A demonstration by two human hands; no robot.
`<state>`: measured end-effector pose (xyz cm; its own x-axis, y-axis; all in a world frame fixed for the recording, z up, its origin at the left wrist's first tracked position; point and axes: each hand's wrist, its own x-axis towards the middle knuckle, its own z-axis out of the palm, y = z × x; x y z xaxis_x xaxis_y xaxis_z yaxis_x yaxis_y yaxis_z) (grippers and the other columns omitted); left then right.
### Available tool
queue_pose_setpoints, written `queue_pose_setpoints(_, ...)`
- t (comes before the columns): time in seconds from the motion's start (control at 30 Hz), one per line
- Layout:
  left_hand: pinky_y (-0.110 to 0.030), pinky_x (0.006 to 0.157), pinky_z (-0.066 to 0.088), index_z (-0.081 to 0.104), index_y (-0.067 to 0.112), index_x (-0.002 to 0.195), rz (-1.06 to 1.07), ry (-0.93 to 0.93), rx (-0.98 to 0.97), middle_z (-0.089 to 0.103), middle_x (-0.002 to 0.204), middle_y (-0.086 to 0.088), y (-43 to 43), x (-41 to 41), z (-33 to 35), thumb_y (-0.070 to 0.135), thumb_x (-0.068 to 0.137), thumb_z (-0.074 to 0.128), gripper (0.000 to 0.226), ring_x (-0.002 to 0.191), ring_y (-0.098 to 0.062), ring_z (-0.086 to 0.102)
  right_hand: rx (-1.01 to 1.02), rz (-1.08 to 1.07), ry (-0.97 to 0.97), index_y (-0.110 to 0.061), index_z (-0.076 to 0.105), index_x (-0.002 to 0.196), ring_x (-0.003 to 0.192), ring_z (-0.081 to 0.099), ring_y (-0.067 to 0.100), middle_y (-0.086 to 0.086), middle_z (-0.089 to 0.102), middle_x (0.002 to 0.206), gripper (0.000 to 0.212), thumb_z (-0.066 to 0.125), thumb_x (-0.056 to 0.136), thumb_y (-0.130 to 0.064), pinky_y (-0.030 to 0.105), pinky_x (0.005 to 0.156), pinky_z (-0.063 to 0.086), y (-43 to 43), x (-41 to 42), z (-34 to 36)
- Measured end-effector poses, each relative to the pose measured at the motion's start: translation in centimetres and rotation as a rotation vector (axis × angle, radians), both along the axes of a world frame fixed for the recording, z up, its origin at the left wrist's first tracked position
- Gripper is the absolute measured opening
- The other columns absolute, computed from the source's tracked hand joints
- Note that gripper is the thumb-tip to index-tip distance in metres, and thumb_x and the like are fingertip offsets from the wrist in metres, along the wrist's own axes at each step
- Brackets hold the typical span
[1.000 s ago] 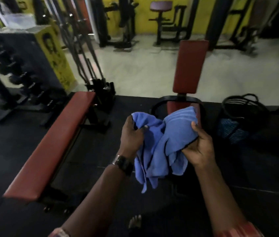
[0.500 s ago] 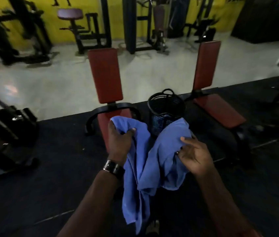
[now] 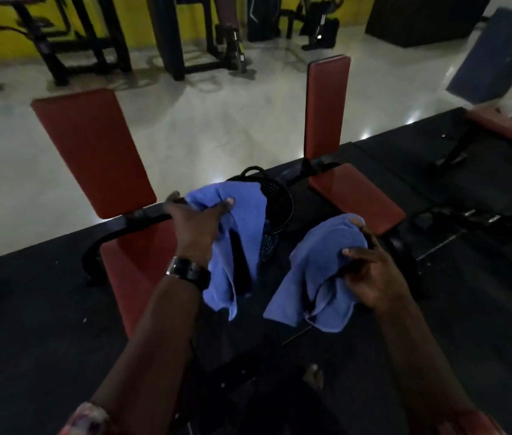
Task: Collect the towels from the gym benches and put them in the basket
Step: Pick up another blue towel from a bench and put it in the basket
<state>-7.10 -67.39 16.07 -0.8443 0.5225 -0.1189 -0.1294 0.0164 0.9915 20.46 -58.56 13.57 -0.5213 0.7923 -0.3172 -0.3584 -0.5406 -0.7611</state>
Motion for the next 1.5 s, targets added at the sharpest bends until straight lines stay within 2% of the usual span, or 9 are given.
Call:
queue_pose_setpoints(0.2, -0.035, 0.069, 0.057, 0.072, 0.006, 0.105, -0.054, 0.243, -0.032, 0.075, 0.098, -0.012, 11.6, -3.9, 1.8, 0.025, 0.072, 0.086, 0.041, 0.081, -0.021, 0.071, -0.023, 0.028, 0.030, -0.021, 0.054, 0.117, 0.093, 0.067, 0.021, 0.006, 0.065, 0.108, 0.047, 0.035, 0.090, 0.013, 0.030, 0.074, 0.058, 12.3, -2.2, -1.7)
queue_pose_setpoints(0.3, -0.037, 0.076, 0.058, 0.070, 0.011, 0.100, 0.027, 0.271, -0.040, 0.073, 0.102, -0.007, 17.8, -5.1, 2.8, 0.031, 0.070, 0.087, 0.040, 0.093, -0.024, 0.071, -0.104, 0.065, 0.032, -0.020, 0.054, 0.117, 0.085, 0.072, 0.021, 0.007, 0.069, 0.102, 0.050, 0.040, 0.082, 0.012, 0.027, 0.066, 0.060, 19.0, -3.8, -2.2)
queue_pose_setpoints(0.43, -0.041, 0.076, 0.058, 0.061, 0.016, 0.086, 0.080, 0.358, 0.034, 0.069, 0.087, 0.000, 25.1, -6.3, 2.7, 0.025, 0.073, 0.084, 0.028, 0.085, -0.022, 0.069, -0.190, 0.127, -0.035, -0.025, 0.056, 0.116, 0.079, 0.075, 0.021, 0.006, 0.076, 0.094, 0.044, 0.027, 0.100, 0.003, 0.032, 0.061, 0.061, 26.9, -6.6, -3.6)
queue_pose_setpoints(0.6, -0.031, 0.070, 0.056, 0.061, 0.013, 0.085, 0.150, 0.366, 0.127, 0.068, 0.083, 0.002, 32.5, -8.7, 2.6, 0.021, 0.072, 0.084, 0.028, 0.076, -0.014, 0.065, -0.138, 0.161, -0.071, -0.026, 0.056, 0.114, 0.090, 0.070, 0.023, 0.004, 0.070, 0.102, 0.046, 0.028, 0.098, 0.007, 0.036, 0.073, 0.058, 33.6, -10.4, -4.8)
queue_pose_setpoints(0.83, -0.033, 0.059, 0.047, 0.057, 0.016, 0.075, 0.270, 0.230, 0.119, 0.063, 0.072, 0.003, 42.3, -15.2, -5.0, 0.022, 0.067, 0.085, 0.030, 0.066, -0.009, 0.054, -0.242, 0.157, 0.002, -0.020, 0.061, 0.113, 0.092, 0.073, 0.021, 0.004, 0.072, 0.107, 0.039, 0.027, 0.100, -0.005, 0.032, 0.073, 0.062, 44.7, -17.3, -4.6)
queue_pose_setpoints(1.1, -0.039, 0.088, 0.051, 0.072, 0.002, 0.111, -0.058, -0.177, -0.371, 0.073, 0.106, -0.021, 45.9, -19.1, -17.8, 0.019, 0.086, 0.072, 0.030, 0.087, -0.018, 0.063, -0.208, 0.325, -0.121, -0.016, 0.064, 0.113, 0.108, 0.066, 0.027, 0.008, 0.069, 0.118, 0.048, 0.028, 0.091, 0.007, 0.035, 0.080, 0.058, 53.2, -26.8, -5.0)
queue_pose_setpoints(1.2, -0.048, 0.099, 0.051, 0.074, 0.004, 0.104, 0.022, -0.286, -0.350, 0.073, 0.106, -0.022, 46.3, -19.8, -18.3, 0.013, 0.088, 0.069, 0.019, 0.092, -0.021, 0.064, -0.235, 0.374, -0.153, -0.016, 0.068, 0.095, 0.092, 0.061, 0.026, 0.006, 0.069, 0.093, 0.051, 0.026, 0.088, 0.011, 0.034, 0.077, 0.054, 54.3, -30.2, -6.0)
queue_pose_setpoints(1.3, -0.044, 0.090, 0.053, 0.076, 0.017, 0.093, 0.142, -0.298, -0.293, 0.073, 0.090, -0.014, 46.8, -20.9, -17.9, 0.014, 0.087, 0.069, 0.009, 0.082, -0.020, 0.063, -0.256, 0.445, -0.199, -0.014, 0.065, 0.102, 0.090, 0.066, 0.025, 0.007, 0.075, 0.088, 0.047, 0.031, 0.083, 0.012, 0.039, 0.085, 0.050, 55.6, -32.9, -7.0)
queue_pose_setpoints(1.5, -0.033, 0.077, 0.058, 0.073, 0.009, 0.106, 0.346, -0.280, -0.214, 0.073, 0.092, -0.011, 48.1, -20.6, -14.5, 0.015, 0.089, 0.067, 0.020, 0.078, -0.017, 0.068, -0.203, 0.663, -0.225, -0.018, 0.066, 0.105, 0.105, 0.059, 0.028, 0.013, 0.065, 0.113, 0.045, 0.035, 0.085, 0.009, 0.033, 0.083, 0.047, 56.7, -36.6, -8.0)
